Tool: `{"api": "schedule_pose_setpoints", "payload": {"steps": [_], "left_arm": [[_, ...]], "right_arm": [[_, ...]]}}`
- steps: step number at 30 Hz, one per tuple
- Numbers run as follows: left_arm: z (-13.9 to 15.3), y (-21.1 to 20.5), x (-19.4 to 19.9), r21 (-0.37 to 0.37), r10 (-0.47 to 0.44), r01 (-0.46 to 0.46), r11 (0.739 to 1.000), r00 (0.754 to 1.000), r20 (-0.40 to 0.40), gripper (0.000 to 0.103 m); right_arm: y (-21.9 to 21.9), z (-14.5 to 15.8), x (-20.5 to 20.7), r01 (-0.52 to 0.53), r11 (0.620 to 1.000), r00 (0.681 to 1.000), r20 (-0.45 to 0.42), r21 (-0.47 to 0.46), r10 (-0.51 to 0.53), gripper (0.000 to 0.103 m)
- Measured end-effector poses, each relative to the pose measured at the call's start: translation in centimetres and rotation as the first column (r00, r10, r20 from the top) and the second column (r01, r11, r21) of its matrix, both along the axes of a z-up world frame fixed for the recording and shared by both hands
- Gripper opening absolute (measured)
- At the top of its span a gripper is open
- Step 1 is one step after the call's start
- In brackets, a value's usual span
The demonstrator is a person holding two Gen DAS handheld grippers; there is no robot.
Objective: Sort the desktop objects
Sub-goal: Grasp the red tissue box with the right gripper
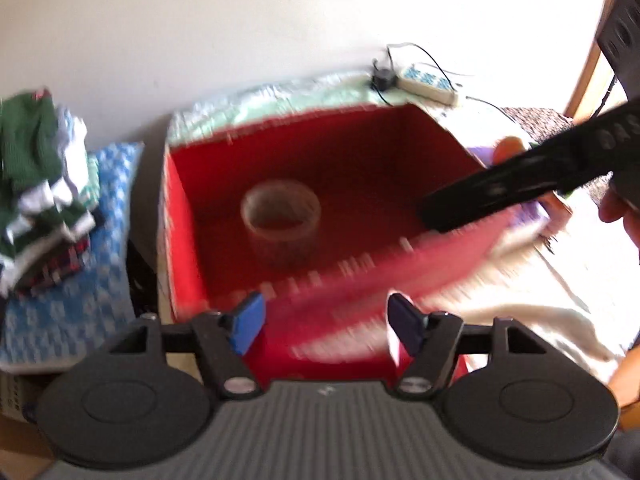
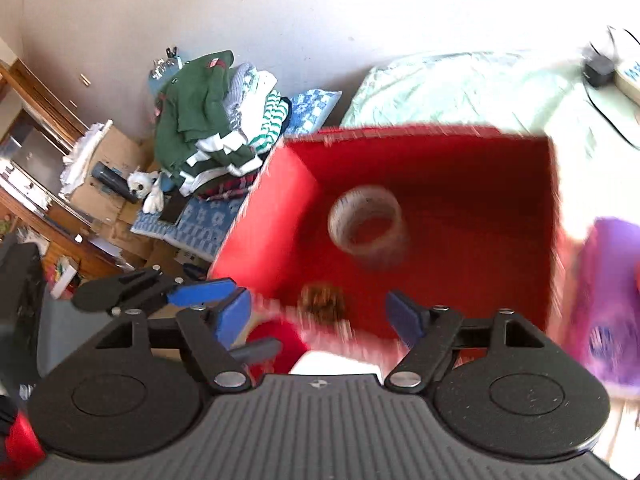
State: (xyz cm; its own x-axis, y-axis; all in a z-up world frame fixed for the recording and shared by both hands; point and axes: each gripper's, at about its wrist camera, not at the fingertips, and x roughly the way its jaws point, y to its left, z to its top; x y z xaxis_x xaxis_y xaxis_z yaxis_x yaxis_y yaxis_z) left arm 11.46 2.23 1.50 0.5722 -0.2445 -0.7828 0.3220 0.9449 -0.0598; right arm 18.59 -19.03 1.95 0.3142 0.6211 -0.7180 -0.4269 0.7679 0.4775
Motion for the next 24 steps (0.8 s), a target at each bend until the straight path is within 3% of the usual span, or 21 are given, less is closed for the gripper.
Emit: {"api": "schedule_pose_setpoints", "payload": {"steps": [6,11,13,15,17,19,22,24], "left_arm": [[-1.6,-2.2,-4.5,-0.048,-0.052,0.048,0.998,0.993,-0.104,0.083],[-3.3,-4.3,-5.5,-0.049,-0.045,0.039,0.998,0.99,-0.137,0.092],[-4.7,-4.5,-5.2,-0.057,-0.034,0.025,0.998,0.986,-0.165,0.089],[-5.6,-5.3,-5.3,-0.043,-0.03,0.022,0.999,0.983,-0.184,0.068],[-6.2,-5.9,-5.5,-0.016,-0.019,0.016,1.0,0.984,-0.176,0.071],[-6.2,-6.2,-5.8,-0.006,-0.009,0.008,1.0,0.987,-0.158,0.071],[-6.1,-6.0,-6.0,-0.022,0.005,-0.009,1.0,0.99,-0.144,0.068],[-6.0,-6.1,-6.2,-0.028,-0.002,-0.002,1.0,0.992,-0.129,0.06]], "right_arm": [[-1.1,-4.2,-4.2,-0.041,0.999,0.996,-0.084,-0.023,0.039,0.078],[-2.2,-7.7,-5.4,-0.004,0.998,0.972,-0.232,0.064,0.019,0.078],[-2.3,-8.7,-5.7,0.012,0.996,0.965,-0.262,0.087,0.011,0.078],[-2.0,-9.5,-5.9,0.013,0.996,0.962,-0.274,0.089,0.011,0.079],[-1.7,-10.2,-6.2,0.011,0.995,0.96,-0.279,0.098,0.017,0.08],[-2.1,-10.9,-6.1,0.037,0.99,0.958,-0.285,0.14,0.004,0.089],[-2.8,-11.7,-6.0,0.069,0.972,0.943,-0.333,0.226,0.011,0.086],[-3.1,-12.2,-6.0,0.071,0.952,0.927,-0.373,0.296,0.047,0.084]]}}
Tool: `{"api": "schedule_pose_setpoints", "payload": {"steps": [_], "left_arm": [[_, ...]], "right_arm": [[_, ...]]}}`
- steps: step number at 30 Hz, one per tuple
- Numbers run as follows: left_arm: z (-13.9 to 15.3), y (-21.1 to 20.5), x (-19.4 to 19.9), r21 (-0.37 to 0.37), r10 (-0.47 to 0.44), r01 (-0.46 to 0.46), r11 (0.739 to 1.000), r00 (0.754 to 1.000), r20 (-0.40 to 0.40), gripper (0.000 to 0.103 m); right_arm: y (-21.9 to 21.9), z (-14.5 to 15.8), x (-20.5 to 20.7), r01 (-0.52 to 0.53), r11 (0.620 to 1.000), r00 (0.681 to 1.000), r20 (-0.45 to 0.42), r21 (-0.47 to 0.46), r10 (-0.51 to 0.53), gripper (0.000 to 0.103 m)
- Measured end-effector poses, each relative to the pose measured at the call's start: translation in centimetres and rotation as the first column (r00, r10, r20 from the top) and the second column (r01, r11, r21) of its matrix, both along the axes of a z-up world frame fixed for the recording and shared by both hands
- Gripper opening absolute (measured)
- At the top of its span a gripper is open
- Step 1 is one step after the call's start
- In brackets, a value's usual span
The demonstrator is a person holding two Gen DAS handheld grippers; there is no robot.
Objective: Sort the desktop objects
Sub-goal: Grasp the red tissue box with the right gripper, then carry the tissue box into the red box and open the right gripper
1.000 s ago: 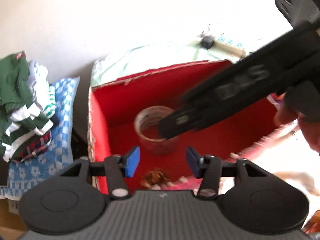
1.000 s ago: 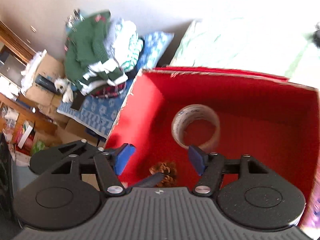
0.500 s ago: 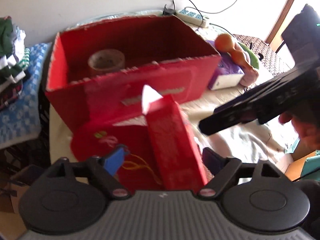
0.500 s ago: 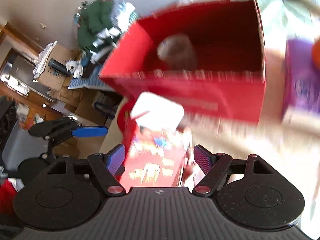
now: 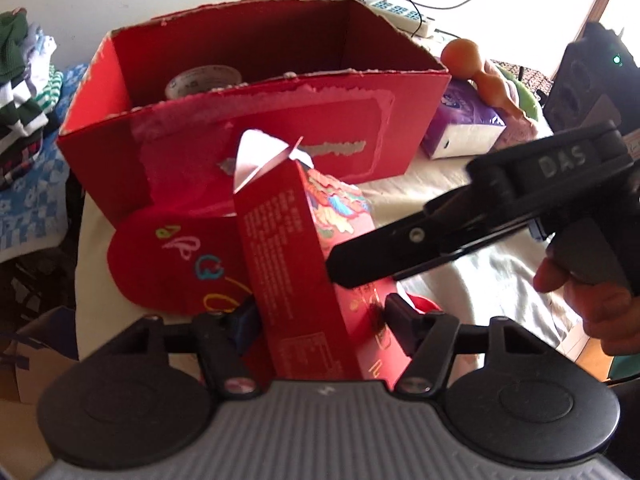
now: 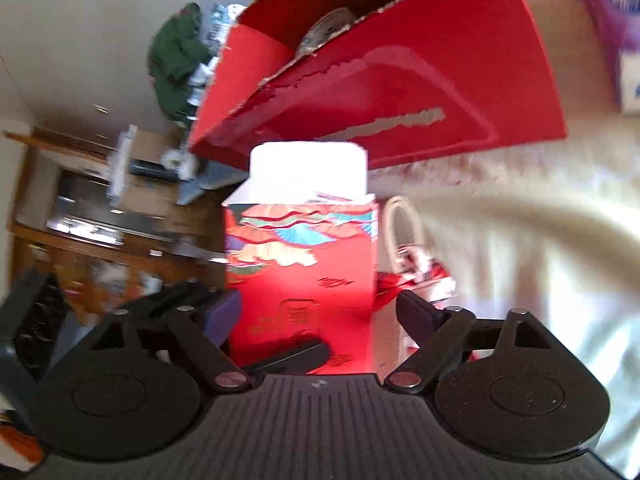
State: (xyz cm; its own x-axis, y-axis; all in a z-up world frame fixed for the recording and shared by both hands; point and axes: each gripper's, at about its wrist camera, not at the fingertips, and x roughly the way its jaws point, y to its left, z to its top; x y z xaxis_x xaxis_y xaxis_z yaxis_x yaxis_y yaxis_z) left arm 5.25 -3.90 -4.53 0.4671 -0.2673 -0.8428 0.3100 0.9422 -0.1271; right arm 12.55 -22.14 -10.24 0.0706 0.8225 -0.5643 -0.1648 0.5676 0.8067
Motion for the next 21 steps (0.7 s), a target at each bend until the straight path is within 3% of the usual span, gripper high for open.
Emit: {"api": "schedule_pose_setpoints", "payload": {"steps": [2,7,12,16,21], "left_arm": [[0.4,-0.5,-0.1,0.007,-0.015,0.015,1.0,1.0,0.027,0.054],[1.5,-1.9,-0.4,0.025,-0.052,0.05,0.998,0.996,0.069,0.053],[5.6,-2.1,-0.9,-0.024,-0.087,0.091,0.996,0.985,0.15,0.051],[9.3,-2.1,-0.1,-0.013,-0.103,0.11,0.994,0.96,0.259,0.051],[11.6,-1.5,5.8,-0.026,-0.097,0.11,0.994,0.946,0.31,0.051]], "right_arm": [[0.4,-0.1,-0.2,-0.008,1.0,1.0,-0.001,-0.004,0.008,0.086],[1.0,1.9,-1.7,-0.022,0.997,0.993,0.113,-0.068,0.03,0.085],[-0.6,6.2,-2.6,0.017,1.0,0.98,0.196,0.004,-0.017,0.085],[-1.0,10.9,-1.7,0.042,0.999,0.945,0.323,0.034,-0.05,0.085],[-0.2,14.1,2.2,0.093,0.995,0.898,0.431,0.02,-0.092,0.086]]}}
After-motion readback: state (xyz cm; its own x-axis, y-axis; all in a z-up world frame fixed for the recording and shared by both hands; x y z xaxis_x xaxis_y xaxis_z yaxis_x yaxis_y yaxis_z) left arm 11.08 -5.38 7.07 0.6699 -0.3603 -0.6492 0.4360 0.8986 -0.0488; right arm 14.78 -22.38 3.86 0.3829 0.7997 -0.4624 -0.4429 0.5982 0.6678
